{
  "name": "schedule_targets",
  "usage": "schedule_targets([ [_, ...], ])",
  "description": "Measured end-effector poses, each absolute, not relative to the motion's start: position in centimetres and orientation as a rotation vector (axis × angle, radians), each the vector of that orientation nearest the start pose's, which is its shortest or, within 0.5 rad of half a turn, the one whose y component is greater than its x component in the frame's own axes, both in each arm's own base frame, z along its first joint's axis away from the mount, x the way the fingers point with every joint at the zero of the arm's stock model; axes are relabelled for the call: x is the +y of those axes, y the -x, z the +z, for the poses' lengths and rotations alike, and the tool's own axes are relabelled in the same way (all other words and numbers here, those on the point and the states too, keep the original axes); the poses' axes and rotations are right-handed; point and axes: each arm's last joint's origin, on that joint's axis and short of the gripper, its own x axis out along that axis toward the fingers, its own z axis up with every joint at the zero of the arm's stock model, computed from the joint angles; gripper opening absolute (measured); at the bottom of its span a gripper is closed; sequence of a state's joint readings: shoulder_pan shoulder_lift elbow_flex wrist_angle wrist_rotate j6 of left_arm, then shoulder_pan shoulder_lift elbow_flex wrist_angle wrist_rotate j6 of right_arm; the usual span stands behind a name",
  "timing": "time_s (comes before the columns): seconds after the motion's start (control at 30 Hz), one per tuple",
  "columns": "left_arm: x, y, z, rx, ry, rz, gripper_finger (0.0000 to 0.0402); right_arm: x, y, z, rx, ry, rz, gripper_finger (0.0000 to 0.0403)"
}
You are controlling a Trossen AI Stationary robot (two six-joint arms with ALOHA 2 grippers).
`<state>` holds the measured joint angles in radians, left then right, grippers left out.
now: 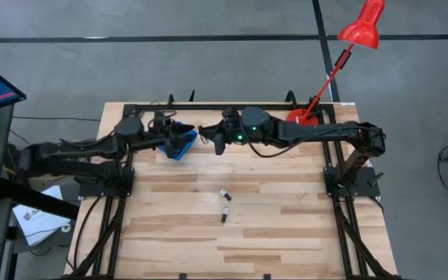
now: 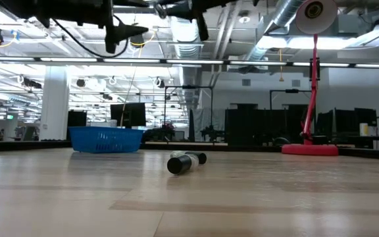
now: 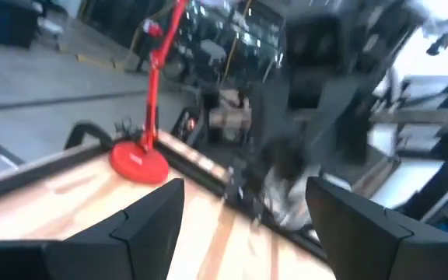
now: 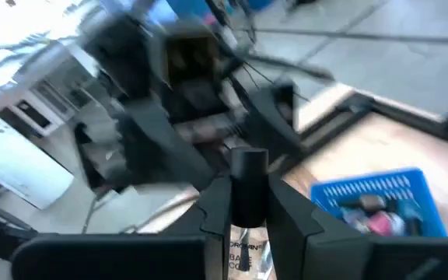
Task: Pick & Place Nail Polish
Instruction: Put the transparent nail polish bottle into the blue bin
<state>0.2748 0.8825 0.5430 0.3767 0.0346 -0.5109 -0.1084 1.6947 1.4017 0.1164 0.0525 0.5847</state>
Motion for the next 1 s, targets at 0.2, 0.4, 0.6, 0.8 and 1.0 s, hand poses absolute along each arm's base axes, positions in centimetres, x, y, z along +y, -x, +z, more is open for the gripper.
schedule_targets([
  [0.2,4.6,-20.5,28.0,-0.066,0.505,0.151,0.0265,-4.0,-39.8,33.9,0.091,-0.55,-0.182,0.0044],
  [0.4,4.2,-21.3,28.4,-0.146,0.484,0.097,0.0273,-3.8,-39.9,34.1,0.074,-0.547,-0.173,0.0045],
  [0.6,4.4,-22.1,27.9,-0.155,0.507,0.093,0.0275,-3.6,-39.9,34.3,0.053,-0.54,-0.16,0.0045],
  [0.8,4.5,-22.5,28.4,-0.228,0.501,0.074,0.0274,-3.1,-39.9,34.3,0.056,-0.539,-0.149,0.0045],
  [1.0,4.3,-22.5,28.4,-0.214,0.499,0.032,0.0269,-3.0,-40.0,34.6,0.036,-0.527,-0.14,0.0045],
])
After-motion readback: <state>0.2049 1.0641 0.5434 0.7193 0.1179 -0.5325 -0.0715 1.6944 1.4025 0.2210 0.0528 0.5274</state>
